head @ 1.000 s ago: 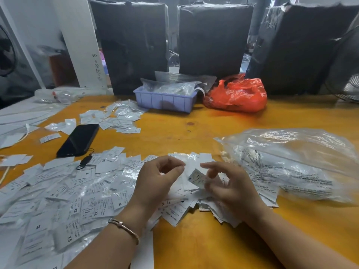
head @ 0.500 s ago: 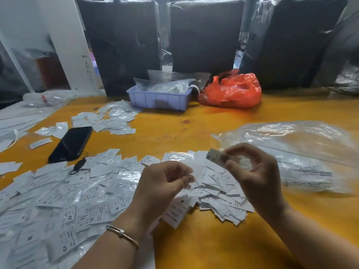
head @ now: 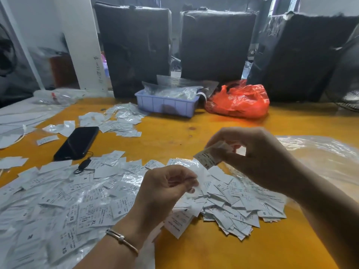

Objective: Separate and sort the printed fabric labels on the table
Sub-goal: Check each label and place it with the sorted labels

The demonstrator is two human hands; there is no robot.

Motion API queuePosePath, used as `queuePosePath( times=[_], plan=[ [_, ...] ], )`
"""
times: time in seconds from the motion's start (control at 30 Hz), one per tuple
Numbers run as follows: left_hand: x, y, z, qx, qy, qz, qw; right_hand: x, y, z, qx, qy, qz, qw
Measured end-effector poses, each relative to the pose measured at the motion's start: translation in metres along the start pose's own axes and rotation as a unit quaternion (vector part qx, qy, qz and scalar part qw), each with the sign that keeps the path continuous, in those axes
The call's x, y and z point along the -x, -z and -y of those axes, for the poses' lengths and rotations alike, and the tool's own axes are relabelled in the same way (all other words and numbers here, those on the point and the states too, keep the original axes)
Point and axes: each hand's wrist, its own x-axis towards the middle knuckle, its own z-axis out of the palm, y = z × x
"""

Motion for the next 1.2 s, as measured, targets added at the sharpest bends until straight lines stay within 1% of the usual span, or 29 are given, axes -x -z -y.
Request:
queuePosePath(
  times=[0.1, 0.27, 0.37, 0.53, 0.7, 0.9, 1.1, 1.2],
  plan=[
    [0.0001, 0.0015, -0.001, 0.019, 0.017, -0.007, 1.0, -0.0004, -0.0015, -0.0066, -0.069, -0.027, -0.002, 0.997],
    [0.0005, 0.002, -0.0021, 0.017, 0.021, 0.001, 1.0, -0.0009, 0.0001, -0.0111, -0.127, -0.038, -0.031, 0.991],
    [0.0009, 0.0015, -0.0032, 0.027, 0.019, -0.003, 0.999, 0.0001, 0.0012, -0.0091, -0.155, -0.042, -0.021, 0.987],
    [0.0007, 0.0017, -0.0042, 0.022, 0.022, -0.006, 1.0, 0.0013, -0.0032, -0.0082, -0.142, -0.035, -0.018, 0.989],
    [0.0002, 0.0028, -0.004, 0.006, 0.014, -0.008, 1.0, 0.0017, -0.0031, -0.0087, -0.091, -0.057, -0.003, 0.994],
    [0.0001, 0.0025, -0.0043, -0.007, 0.007, -0.007, 1.0, 0.0015, -0.0028, -0.0085, -0.095, -0.064, -0.005, 0.993],
    [0.0008, 0.0025, -0.0048, -0.01, 0.009, -0.007, 1.0, 0.0021, -0.0061, -0.0098, -0.1, -0.073, 0.021, 0.992],
    [0.0004, 0.0025, -0.0045, -0.007, 0.013, -0.003, 1.0, 0.003, -0.0076, -0.0102, -0.078, -0.069, 0.033, 0.994]
  ],
)
